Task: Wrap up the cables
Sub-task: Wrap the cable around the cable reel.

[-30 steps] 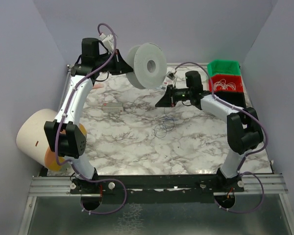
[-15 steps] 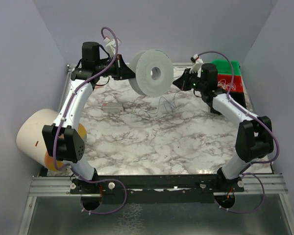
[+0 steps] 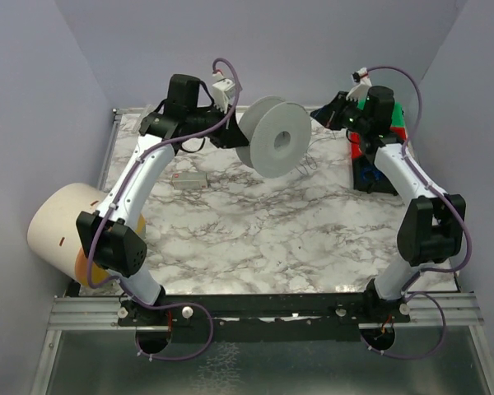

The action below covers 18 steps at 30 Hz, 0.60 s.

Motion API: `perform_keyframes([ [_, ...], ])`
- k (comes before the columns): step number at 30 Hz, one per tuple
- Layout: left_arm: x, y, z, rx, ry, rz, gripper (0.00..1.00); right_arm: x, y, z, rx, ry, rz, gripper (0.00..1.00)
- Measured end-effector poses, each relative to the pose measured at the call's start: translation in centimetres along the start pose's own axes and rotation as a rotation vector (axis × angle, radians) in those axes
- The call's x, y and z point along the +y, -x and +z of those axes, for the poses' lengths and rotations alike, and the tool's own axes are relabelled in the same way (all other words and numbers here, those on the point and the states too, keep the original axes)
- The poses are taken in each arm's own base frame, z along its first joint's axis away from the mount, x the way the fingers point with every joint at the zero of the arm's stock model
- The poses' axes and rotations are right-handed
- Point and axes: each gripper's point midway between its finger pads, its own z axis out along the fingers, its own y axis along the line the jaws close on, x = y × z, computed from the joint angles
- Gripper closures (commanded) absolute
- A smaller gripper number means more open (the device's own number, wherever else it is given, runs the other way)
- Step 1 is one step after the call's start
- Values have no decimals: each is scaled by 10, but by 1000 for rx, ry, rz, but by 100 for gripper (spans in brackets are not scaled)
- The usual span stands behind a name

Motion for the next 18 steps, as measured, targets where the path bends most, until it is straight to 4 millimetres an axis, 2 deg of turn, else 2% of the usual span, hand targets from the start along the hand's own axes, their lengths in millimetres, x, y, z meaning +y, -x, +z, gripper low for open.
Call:
perform_keyframes([
  [4,-17,-3,10,39,8,115,100,-23,15,-11,-15,-31,53,100],
  [8,-15,-7,9,77,57,170,100,-29,37,-18,-52,-43,47,100],
  [14,-4,-9,3,130,189,238,100,-15,59,-24,-57,-13,5,99],
  [18,3,-6,0,147,288,277,100,13,63,-35,19,87,-34,100],
])
